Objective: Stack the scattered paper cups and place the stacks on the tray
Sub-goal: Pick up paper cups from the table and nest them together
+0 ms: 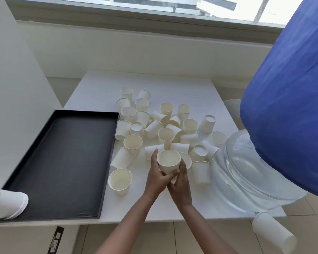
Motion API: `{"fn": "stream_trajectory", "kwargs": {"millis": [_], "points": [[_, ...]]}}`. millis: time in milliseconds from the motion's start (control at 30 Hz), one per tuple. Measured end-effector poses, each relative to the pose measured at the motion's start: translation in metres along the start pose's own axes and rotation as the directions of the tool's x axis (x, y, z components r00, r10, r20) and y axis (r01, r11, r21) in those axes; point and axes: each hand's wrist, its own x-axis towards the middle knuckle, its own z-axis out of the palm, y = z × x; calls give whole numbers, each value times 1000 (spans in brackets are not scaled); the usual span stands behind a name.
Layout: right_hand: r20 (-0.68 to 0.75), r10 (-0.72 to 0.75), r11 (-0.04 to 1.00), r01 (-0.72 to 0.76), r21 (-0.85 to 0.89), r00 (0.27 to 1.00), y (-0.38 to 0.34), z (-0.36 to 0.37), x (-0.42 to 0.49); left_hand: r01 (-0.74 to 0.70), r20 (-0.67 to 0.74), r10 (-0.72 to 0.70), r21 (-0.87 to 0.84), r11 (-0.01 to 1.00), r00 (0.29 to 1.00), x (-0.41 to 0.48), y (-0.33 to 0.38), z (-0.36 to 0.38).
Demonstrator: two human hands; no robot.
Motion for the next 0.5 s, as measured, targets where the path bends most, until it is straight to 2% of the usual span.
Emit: {"fn": "stream_trajectory", "kwargs": {"millis": [100,233,333,400,500], "points": [[41,-22,997,25,-70,999,3,1,-3,1,-32,-2,-15,1000,999,0,-4,-4],[108,-138,964,158,-213,985,5,-6,-4,-5,-124,-6,-89,996,992,2,-6,-11],[32,-184,921,183,-345,982,15,-19,0,-18,-192,-13,-163,986,981,6,-5,-18],[-12,-134,872,112,-477,991,26,-25,6,-24,-228,-22,-196,980,973,7,-4,-22],[36,16,750,11,-661,999,40,-32,17,-28,-251,-18,-178,984,968,7,-5,-27]]}}
